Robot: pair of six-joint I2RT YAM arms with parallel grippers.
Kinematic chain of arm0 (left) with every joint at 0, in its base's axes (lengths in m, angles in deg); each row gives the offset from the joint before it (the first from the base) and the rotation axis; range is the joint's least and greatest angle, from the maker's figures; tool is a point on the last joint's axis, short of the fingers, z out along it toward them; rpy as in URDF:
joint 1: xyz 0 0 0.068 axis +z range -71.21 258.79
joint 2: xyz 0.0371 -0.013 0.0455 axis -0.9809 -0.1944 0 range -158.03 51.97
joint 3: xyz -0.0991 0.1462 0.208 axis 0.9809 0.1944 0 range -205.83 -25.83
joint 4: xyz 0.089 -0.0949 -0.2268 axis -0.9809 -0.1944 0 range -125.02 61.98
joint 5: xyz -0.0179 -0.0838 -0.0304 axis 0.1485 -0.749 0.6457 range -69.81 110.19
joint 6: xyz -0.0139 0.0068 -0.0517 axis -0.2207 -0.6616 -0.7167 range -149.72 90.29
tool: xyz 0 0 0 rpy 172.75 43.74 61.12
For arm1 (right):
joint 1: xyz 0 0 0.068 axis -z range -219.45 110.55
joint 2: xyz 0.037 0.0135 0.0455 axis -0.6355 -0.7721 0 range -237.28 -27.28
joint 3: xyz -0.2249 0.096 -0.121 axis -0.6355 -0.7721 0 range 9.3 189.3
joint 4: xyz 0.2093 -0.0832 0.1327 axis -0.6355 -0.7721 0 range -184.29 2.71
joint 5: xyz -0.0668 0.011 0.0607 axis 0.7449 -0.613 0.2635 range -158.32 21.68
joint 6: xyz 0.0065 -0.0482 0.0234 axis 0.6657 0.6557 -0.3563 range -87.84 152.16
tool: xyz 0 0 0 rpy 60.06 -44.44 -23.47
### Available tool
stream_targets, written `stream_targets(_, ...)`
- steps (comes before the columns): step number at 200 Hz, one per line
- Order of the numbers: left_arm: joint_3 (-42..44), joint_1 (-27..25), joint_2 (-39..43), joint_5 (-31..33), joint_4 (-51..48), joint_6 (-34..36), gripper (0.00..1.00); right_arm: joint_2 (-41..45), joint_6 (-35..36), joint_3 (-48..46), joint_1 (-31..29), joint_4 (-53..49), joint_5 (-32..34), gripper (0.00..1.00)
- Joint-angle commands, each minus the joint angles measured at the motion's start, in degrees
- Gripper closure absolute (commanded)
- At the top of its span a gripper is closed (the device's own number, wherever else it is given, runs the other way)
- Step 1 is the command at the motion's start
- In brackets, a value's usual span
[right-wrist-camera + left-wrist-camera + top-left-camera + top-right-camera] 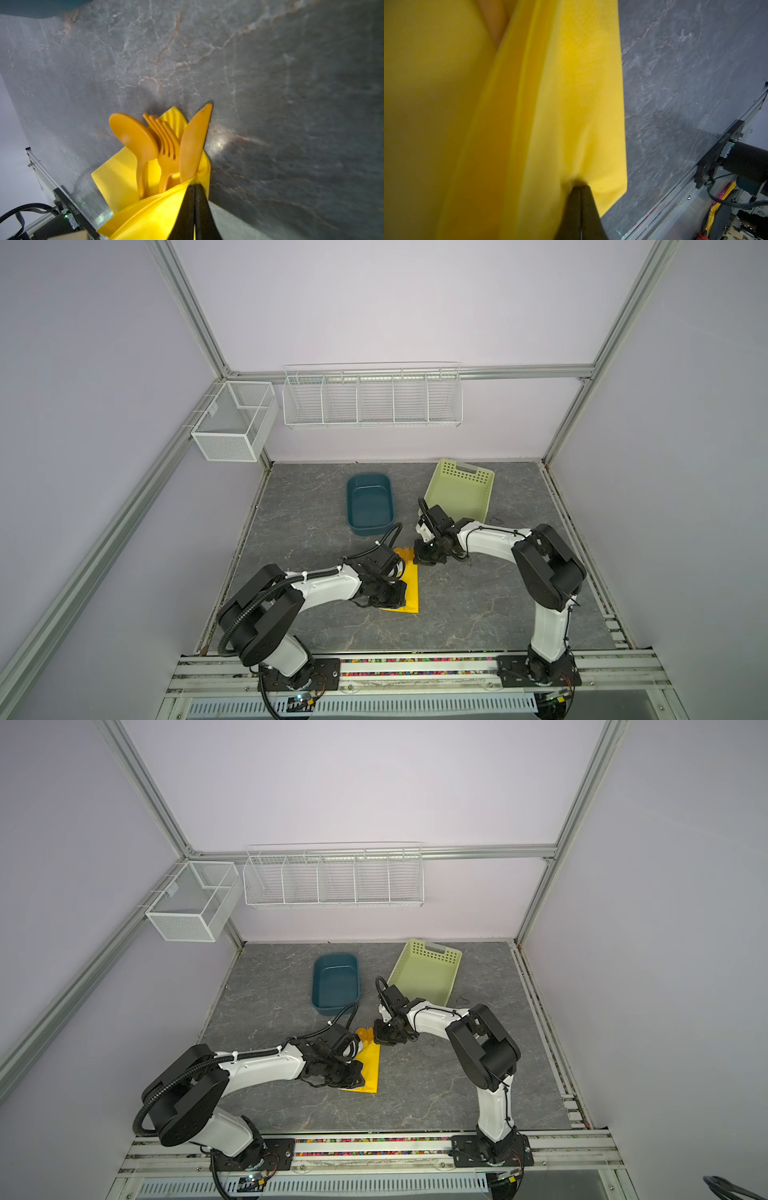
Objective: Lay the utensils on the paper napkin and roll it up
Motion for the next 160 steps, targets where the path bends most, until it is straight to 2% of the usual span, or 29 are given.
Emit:
stream_targets(1,2.5,-0.1,-1.7,3.6,-2.6,-0.4,1.00,-2.0,1.9,0.7,0.4,-2.5,3.3,0.93)
stream_targets(53,2.7,-0.1,-1.6,3.5,-2.5,-0.7,1.00,-1.0,3.0,1.9,0.4,-6.0,6.8,0.93)
stream_targets(88,2.8,-0.1,-1.5,3.5,-2.3,-0.7,1.00,4.0,3.5,3.4,-0.3,-9.4,7.6,0.93)
stream_targets(109,2.8,-0.2,-1.5,3.6,-2.3,-0.7,1.00,8.3,2.0,2.0,-1.5,-9.3,5.4,0.93)
stream_targets(135,2.8,-0.1,-1.4,3.6,-2.2,-0.8,1.00,12.2,-2.4,-3.4,-3.8,-4.7,-2.1,0.93)
stream_targets(160,2.9,-0.2,-1.1,3.7,-2.2,-0.8,1.00,15.4,-5.7,-8.5,-7.5,-2.9,-4.0,0.92)
